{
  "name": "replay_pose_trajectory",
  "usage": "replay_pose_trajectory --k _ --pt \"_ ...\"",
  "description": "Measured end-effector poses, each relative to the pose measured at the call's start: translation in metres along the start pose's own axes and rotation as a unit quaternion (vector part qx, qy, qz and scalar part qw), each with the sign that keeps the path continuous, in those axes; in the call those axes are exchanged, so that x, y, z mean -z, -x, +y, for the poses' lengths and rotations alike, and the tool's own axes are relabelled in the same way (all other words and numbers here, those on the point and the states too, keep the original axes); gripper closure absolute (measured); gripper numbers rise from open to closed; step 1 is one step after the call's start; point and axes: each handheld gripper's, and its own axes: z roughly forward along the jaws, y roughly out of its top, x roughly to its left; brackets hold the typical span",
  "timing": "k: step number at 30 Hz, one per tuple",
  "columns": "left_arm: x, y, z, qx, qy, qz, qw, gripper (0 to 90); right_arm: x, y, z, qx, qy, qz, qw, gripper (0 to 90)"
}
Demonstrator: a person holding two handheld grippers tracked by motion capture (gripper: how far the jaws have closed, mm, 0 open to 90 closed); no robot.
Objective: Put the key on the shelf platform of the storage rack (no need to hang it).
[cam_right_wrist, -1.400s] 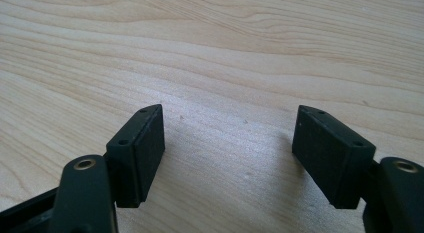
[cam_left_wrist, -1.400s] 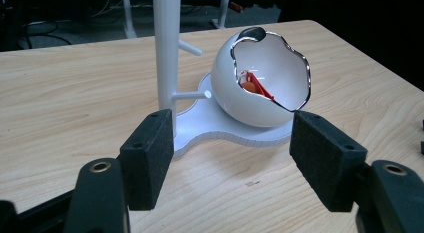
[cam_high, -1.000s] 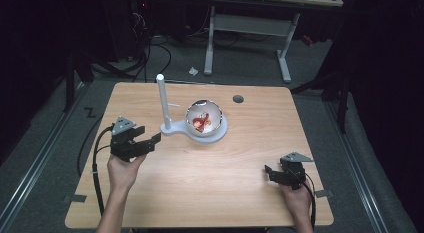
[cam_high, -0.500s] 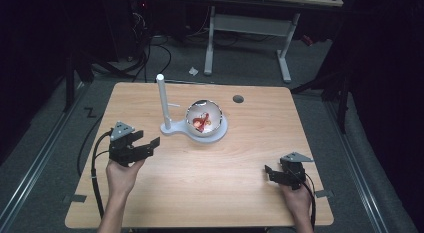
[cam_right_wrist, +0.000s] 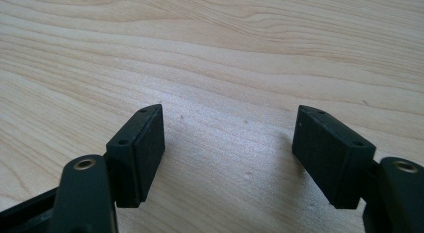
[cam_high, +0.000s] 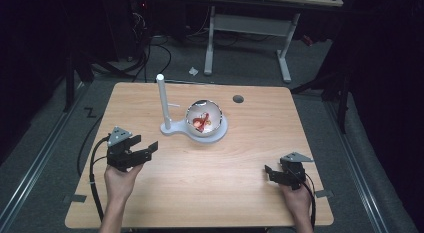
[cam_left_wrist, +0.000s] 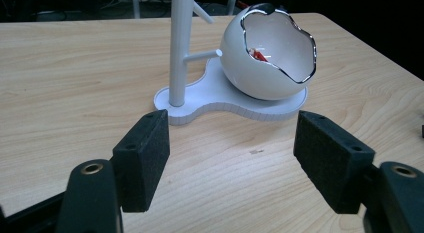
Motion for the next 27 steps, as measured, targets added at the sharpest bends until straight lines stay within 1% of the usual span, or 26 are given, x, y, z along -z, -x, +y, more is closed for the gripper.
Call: replay_pose_trajectory --k 2,3,4,7,8,9,11,12,13,14,17,18,19,22,23,24,26,27 --pt "0.0 -0.002 0.0 0.002 0.001 0.001 1.0 31.2 0.0 0.0 0.0 0.0 0.0 0.0 1.0 29.4" --pt "0.001 -0.003 0.0 -0.001 0.0 -0.002 1.0 31.2 0.0 0.0 0.0 0.0 0.0 0.0 1.0 29.4" --pt "0.001 -0.004 0.0 0.004 0.001 0.001 1.0 31.1 0.0 0.0 0.0 0.0 0.0 0.0 1.0 29.4" --pt "0.001 -0.006 -0.001 0.007 0.001 0.005 1.0 31.1 0.0 0.0 0.0 0.0 0.0 0.0 1.0 29.4" --pt "0.001 -0.007 -0.001 0.003 -0.002 0.004 1.0 31.1 0.0 0.0 0.0 0.0 0.0 0.0 1.0 29.4" --pt "0.0 -0.008 -0.002 0.006 -0.002 0.006 1.0 31.0 0.0 0.0 0.0 0.0 0.0 0.0 1.0 29.4" --pt "0.0 -0.009 -0.003 0.001 -0.003 0.006 1.0 30.8 0.0 0.0 0.0 0.0 0.0 0.0 1.0 29.4" --pt "0.001 -0.01 -0.004 0.005 -0.002 0.007 1.0 30.8 0.0 0.0 0.0 0.0 0.0 0.0 1.0 29.4" --pt "0.001 -0.011 -0.004 0.005 -0.003 0.004 1.0 30.9 0.0 0.0 0.0 0.0 0.0 0.0 1.0 29.4" --pt "0.001 -0.011 -0.005 0.009 -0.003 0.007 0.9999 30.9 0.0 0.0 0.0 0.001 0.0 0.0 1.0 29.4" --pt "0.001 -0.014 -0.007 0.006 -0.002 0.009 0.9999 31.1 0.0 0.0 0.0 0.0 0.0 0.0 1.0 29.4" --pt "0.001 -0.014 -0.007 0.009 -0.003 0.011 0.9999 31.2 0.0 0.0 0.0 0.0 0.0 0.0 1.0 29.4" --pt "0.001 -0.015 -0.008 0.005 -0.003 0.011 0.9999 31.2 0.0 0.0 0.0 0.0 0.0 0.0 1.0 29.4" --pt "0.001 -0.017 -0.009 0.002 -0.004 0.009 1.0 31.3 0.0 0.0 0.0 0.0 0.0 0.0 1.0 29.4" --pt "0.001 -0.018 -0.01 0.004 -0.005 0.01 0.9999 31.3 0.0 0.0 0.0 0.001 0.0 0.0 1.0 29.4" --pt "0.001 -0.019 -0.011 0.0 -0.005 0.01 0.9999 31.3 0.0 0.0 0.0 0.001 0.0 0.0 1.0 29.4" --pt "0.0 -0.021 -0.012 0.007 -0.008 0.016 0.9998 31.4 0.0 0.0 0.0 0.001 0.0 0.0 1.0 29.4" --pt "0.0 -0.022 -0.013 0.006 -0.009 0.016 0.9998 31.4 0.0 0.0 0.0 0.0 0.0 0.0 1.0 29.4"
